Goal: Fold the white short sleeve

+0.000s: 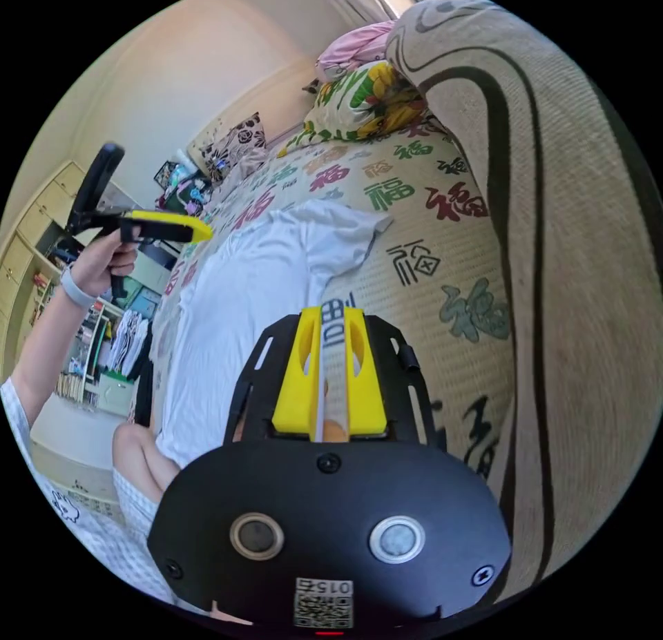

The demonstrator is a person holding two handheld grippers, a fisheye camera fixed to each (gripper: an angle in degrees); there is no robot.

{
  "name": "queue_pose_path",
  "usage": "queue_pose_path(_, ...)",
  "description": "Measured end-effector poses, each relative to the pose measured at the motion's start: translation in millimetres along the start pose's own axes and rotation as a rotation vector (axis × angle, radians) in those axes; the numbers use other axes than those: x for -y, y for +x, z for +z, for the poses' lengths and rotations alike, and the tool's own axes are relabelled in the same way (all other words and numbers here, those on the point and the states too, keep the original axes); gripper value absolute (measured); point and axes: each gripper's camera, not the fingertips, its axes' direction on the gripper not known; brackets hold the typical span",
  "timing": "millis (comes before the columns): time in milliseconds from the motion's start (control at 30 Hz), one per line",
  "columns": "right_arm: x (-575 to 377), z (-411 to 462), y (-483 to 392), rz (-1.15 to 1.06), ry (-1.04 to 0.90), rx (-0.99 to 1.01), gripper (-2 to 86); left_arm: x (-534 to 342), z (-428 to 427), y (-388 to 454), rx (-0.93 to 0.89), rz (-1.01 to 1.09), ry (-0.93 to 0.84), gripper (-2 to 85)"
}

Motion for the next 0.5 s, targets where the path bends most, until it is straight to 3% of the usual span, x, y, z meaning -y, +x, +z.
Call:
queue_pose_path(167, 27.7, 31.0, 13.2, 0.036, 0.026, -0.001, 7.0, 105.2, 91.1, 80.2, 0.078, 0.13, -0.025, 10.6)
queue_pose_path(300, 34.8, 41.2, 21.9, 0.056, 0.043, 0.01, 7.7, 131.3, 150.6, 106.6, 0.137, 0.166, -0.102, 11.0)
queue_pose_path(500, 47.6, 51.9, 20.1, 0.031, 0.041, 0.047, 6.2, 127.6, 172.4, 87.8, 0.262, 0.144, -0.101, 1.2)
